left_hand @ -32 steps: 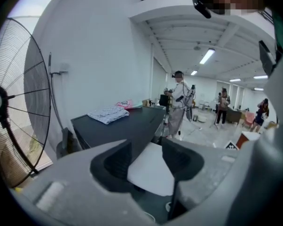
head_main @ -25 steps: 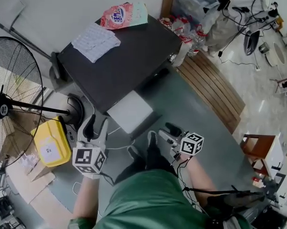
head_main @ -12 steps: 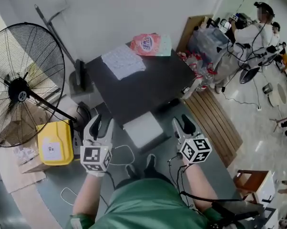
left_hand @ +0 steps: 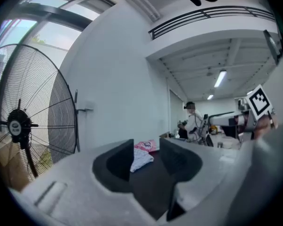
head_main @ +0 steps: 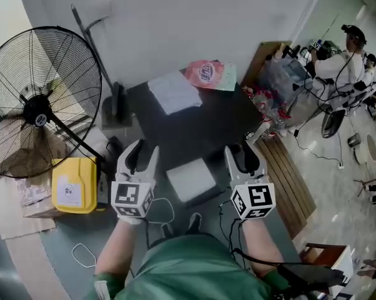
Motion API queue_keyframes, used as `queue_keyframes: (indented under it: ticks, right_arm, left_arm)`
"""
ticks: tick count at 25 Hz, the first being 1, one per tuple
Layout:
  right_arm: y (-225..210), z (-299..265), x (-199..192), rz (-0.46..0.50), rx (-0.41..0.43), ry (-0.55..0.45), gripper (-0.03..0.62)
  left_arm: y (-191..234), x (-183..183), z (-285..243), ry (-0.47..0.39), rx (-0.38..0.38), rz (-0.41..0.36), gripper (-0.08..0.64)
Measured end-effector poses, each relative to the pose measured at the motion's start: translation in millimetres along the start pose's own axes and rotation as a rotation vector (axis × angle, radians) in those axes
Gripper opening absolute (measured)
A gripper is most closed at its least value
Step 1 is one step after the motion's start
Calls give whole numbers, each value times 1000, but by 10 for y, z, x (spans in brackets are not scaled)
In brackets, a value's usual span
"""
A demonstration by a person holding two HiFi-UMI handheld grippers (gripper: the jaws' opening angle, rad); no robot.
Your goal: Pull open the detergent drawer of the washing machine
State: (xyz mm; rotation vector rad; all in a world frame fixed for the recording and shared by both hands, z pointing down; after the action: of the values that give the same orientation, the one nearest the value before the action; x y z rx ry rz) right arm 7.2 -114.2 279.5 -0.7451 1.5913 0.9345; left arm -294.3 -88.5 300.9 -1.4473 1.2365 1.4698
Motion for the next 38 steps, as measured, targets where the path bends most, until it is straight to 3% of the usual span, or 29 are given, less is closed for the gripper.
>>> queue_keyframes:
  ticks: [6, 8, 12, 38]
  right_arm:
    - [-78, -51, 110, 36, 14, -55, 181]
    - [-96, -70, 111, 65, 22, -86, 140]
    - [-64, -84, 115, 113, 21, -112, 137]
    - [-34, -128, 79, 109, 15, -155, 137]
  left_arm:
    - [-105, 149, -129, -21, -15, -1, 166]
    - [-139, 185, -176, -27, -26, -2, 166]
    - [-190, 215, -210, -38, -41, -7, 166]
    - [-128, 206, -243, -30, -50, 10, 163]
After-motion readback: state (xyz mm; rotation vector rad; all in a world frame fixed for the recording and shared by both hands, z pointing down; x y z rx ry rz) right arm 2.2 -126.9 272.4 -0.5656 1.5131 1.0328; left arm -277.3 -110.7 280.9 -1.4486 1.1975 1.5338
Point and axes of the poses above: the fingertips, and each gripper's own axes: z backward along the fingers, y to its left, x out of its top, the point moved 10 cm from there along z, backward along the fingers, and after that the axes turned 8 degrees about z, right-handed, at the moved point
